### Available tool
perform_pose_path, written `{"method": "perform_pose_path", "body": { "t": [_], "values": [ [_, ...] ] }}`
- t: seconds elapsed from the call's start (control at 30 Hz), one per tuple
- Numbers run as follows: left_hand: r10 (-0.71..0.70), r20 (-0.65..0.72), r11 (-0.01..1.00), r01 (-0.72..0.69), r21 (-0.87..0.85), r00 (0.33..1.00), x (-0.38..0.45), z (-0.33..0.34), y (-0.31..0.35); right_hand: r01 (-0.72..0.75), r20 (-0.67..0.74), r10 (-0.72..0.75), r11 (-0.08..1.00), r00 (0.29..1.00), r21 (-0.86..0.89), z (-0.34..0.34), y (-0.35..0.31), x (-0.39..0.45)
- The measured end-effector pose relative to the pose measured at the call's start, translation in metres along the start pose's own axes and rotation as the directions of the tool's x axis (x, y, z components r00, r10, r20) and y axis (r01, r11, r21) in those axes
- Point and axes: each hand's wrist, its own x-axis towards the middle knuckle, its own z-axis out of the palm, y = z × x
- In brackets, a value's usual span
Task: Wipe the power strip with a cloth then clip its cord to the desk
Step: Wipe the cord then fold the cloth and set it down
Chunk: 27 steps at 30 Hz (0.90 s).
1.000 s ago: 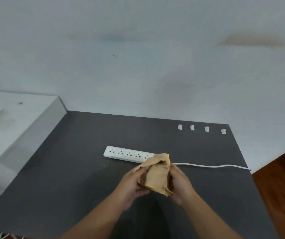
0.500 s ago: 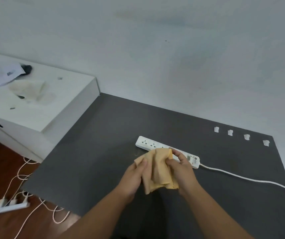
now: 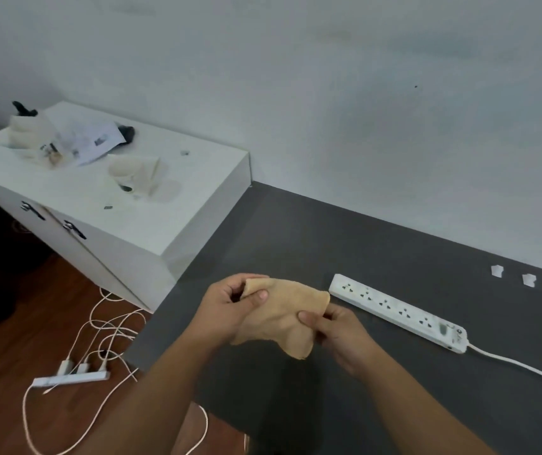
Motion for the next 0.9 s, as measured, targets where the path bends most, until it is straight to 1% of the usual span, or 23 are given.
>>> {"method": "perform_pose_path", "body": {
  "t": [0.03,0.07,0.1,0.13,0.17,0.2,0.23,0.27,0.3,0.33,0.4,0.47,0.53,0.57,0.63,0.7,0.73,0.77,0.8,0.83,0.87,0.9],
  "values": [
    [-0.036,-0.009,0.998,0.035,-0.044,0.999,0.002,-0.013,-0.005,-0.028,0.012,0.028,0.999,1.000,0.026,0.009,0.000,0.004],
    [-0.103,0.009,0.990,0.104,-0.098,0.995,0.004,-0.025,-0.012,-0.056,0.028,0.055,0.997,0.998,0.053,0.018,0.001,0.007],
    [-0.195,0.065,0.968,0.203,-0.149,0.979,0.004,-0.036,-0.020,-0.085,0.046,0.081,0.994,0.996,0.074,0.027,0.002,0.010],
    [-0.292,0.152,0.933,0.316,-0.173,0.944,0.004,-0.045,-0.029,-0.111,0.064,0.106,0.990,0.992,0.086,0.036,0.005,0.013],
    [-0.369,0.245,0.899,0.411,-0.152,0.897,0.003,-0.054,-0.040,-0.136,0.081,0.128,0.986,0.988,0.094,0.044,0.007,0.016],
    [-0.416,0.312,0.875,0.469,-0.116,0.854,0.001,-0.062,-0.051,-0.158,0.095,0.148,0.982,0.984,0.107,0.052,0.011,0.019],
    [-0.435,0.347,0.864,0.494,-0.102,0.831,0.000,-0.069,-0.060,-0.173,0.102,0.160,0.977,0.982,0.127,0.058,0.014,0.022],
    [-0.437,0.352,0.858,0.501,-0.115,0.828,-0.001,-0.075,-0.067,-0.181,0.097,0.168,0.972,0.981,0.148,0.064,0.017,0.025],
    [-0.437,0.316,0.853,0.499,-0.150,0.842,-0.002,-0.081,-0.071,-0.186,0.090,0.173,0.969,0.981,0.165,0.070,0.020,0.028],
    [-0.441,0.246,0.857,0.487,-0.171,0.863,-0.002,-0.087,-0.074,-0.194,0.075,0.183,0.965,0.980,0.176,0.075,0.024,0.032],
    [-0.426,0.107,0.893,0.436,-0.113,0.899,-0.002,-0.102,-0.079,-0.210,0.011,0.210,0.968,0.978,0.136,0.085,0.032,0.040],
    [-0.369,0.070,0.929,0.370,-0.008,0.927,-0.001,-0.115,-0.085,-0.240,-0.073,0.237,0.970,0.969,-0.029,0.094,0.044,0.049],
    [-0.301,0.064,0.950,0.293,0.111,0.951,-0.001,-0.123,-0.092,-0.261,-0.141,0.231,0.931,0.963,-0.256,0.100,0.058,0.060],
    [-0.280,0.052,0.944,0.265,0.197,0.959,0.000,-0.124,-0.096,-0.259,-0.160,0.215,0.900,0.963,-0.352,0.101,0.064,0.066],
    [-0.239,0.052,0.911,0.205,0.357,0.970,0.003,-0.127,-0.106,-0.258,-0.202,0.181,0.836,0.963,-0.485,0.104,0.074,0.078],
    [-0.198,0.095,0.854,0.124,0.506,0.976,0.005,-0.130,-0.119,-0.260,-0.255,0.128,0.762,0.959,-0.593,0.106,0.077,0.083],
    [-0.193,0.119,0.798,0.085,0.597,0.974,0.005,-0.130,-0.125,-0.247,-0.282,0.074,0.719,0.957,-0.649,0.106,0.078,0.083],
    [-0.188,0.121,0.720,0.053,0.692,0.975,0.005,-0.129,-0.130,-0.211,-0.291,-0.009,0.668,0.957,-0.714,0.106,0.079,0.081],
    [-0.163,0.090,0.621,0.031,0.784,0.983,0.003,-0.128,-0.135,-0.139,-0.264,-0.134,0.584,0.955,-0.800,0.103,0.082,0.079],
    [-0.104,0.047,0.515,0.013,0.857,0.993,0.001,-0.124,-0.137,-0.036,-0.180,-0.285,0.446,0.941,-0.894,0.100,0.085,0.076],
    [-0.040,0.029,0.431,-0.009,0.902,0.999,0.000,-0.119,-0.139,0.062,-0.045,-0.392,0.259,0.919,-0.964,0.098,0.088,0.073],
    [0.004,0.048,0.388,-0.045,0.921,0.999,0.000,-0.113,-0.140,0.136,0.087,-0.427,0.086,0.900,-0.987,0.097,0.091,0.070]
  ]
}}
